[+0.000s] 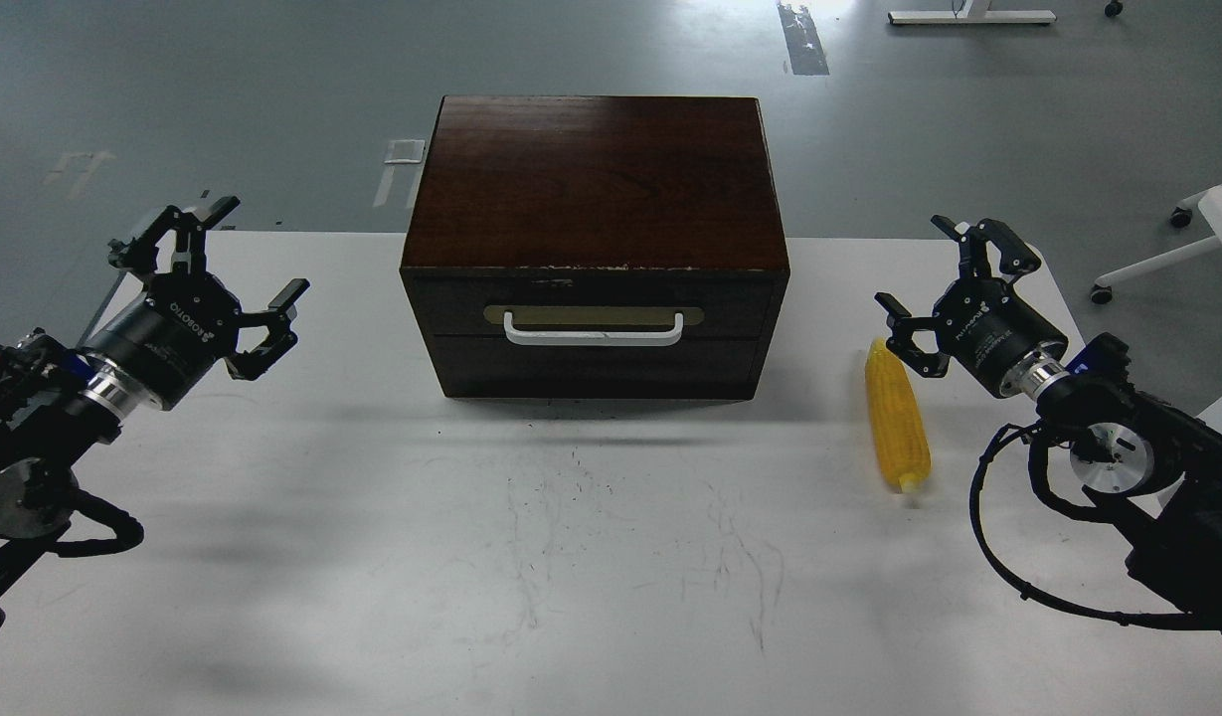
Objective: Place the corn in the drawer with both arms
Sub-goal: 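Move the left gripper toward the drawer's white handle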
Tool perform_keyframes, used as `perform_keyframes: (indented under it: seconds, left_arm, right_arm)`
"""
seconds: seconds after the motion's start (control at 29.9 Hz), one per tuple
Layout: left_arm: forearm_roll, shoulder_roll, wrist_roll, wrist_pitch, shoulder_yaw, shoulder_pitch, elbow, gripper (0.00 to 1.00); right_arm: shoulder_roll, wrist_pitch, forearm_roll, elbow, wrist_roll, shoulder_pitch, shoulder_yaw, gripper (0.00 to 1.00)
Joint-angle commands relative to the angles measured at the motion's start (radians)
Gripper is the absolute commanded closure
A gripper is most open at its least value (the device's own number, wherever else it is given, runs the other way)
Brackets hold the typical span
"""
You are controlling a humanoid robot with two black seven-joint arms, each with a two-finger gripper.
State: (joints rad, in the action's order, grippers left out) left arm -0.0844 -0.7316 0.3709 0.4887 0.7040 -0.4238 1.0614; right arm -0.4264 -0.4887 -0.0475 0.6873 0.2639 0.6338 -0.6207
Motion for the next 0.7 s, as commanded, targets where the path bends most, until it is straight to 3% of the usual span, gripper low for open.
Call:
perform_keyframes:
  seconds: [0.0,0.47,0.57,0.64,0.67]
  left_arm:
    - [0.000,-0.006,0.000,0.000,0.000,0.010,0.000,0.01]
    - [-0.012,-0.011,0.008,0.000,0.000,0.008,0.000,0.01]
    - [-0.051,-0.069,0.040,0.000,0.009,-0.006,0.002,0.01]
    - [-0.099,-0.121,0.118,0.000,0.015,-0.039,0.018,0.01]
    - [-0.129,-0.135,0.118,0.000,0.014,-0.058,0.023,0.01]
  right_arm:
    - [0.000,0.000,0.000,0.000,0.000,0.000,-0.008,0.00]
    - [-0.002,0.000,0.000,0.000,0.000,0.001,-0.008,0.00]
    - [-0.002,0.000,0.000,0.001,0.000,0.001,-0.008,0.00]
    - [-0.006,0.000,0.000,0.001,0.001,0.001,-0.008,0.00]
    - [-0.006,0.000,0.000,0.001,0.001,0.001,-0.008,0.00]
